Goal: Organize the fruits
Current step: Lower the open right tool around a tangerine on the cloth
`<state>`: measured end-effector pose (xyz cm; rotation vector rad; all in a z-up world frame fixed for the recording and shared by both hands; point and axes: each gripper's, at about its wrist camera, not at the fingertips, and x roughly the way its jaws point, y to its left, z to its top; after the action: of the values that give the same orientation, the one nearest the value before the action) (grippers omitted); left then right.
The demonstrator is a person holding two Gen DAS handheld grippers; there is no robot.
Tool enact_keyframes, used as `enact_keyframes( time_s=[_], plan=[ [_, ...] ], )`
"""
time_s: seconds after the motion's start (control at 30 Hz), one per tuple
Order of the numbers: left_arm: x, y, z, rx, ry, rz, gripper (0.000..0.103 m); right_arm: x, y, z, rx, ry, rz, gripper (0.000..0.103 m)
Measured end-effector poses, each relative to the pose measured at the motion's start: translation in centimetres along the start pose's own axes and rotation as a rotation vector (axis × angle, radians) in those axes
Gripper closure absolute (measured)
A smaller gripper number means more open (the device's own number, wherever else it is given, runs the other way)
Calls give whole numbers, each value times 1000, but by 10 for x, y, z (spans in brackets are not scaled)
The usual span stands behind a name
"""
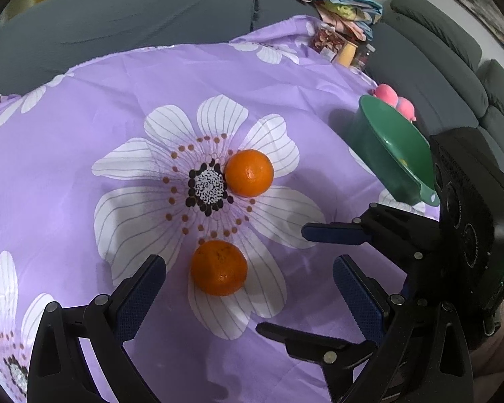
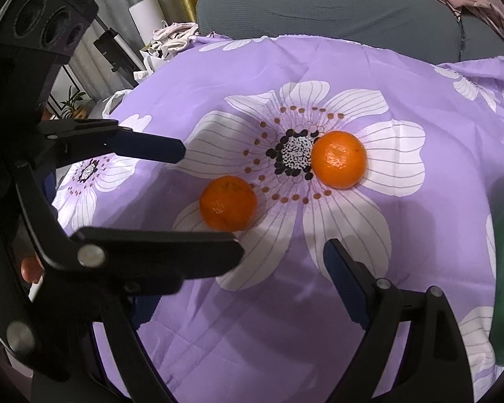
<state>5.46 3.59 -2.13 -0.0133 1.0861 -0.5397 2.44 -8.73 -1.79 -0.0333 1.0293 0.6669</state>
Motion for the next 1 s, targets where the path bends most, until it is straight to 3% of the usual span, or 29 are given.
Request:
enact_keyframes(
  time_s=[0.53,0.63,0.9,1.0],
  plan=[
    [15,8,3,-8,36,-19,4,17,0,6,1,20,26,14],
    [20,11,3,-15,54,-13,12,20,0,9,-2,19,32,14],
    [22,20,3,-40,70,-11,15,29,3,18,-24,36,30,14],
    [22,21,4,-45,72,-5,23,35,6,23,-45,46,25,14]
  ],
)
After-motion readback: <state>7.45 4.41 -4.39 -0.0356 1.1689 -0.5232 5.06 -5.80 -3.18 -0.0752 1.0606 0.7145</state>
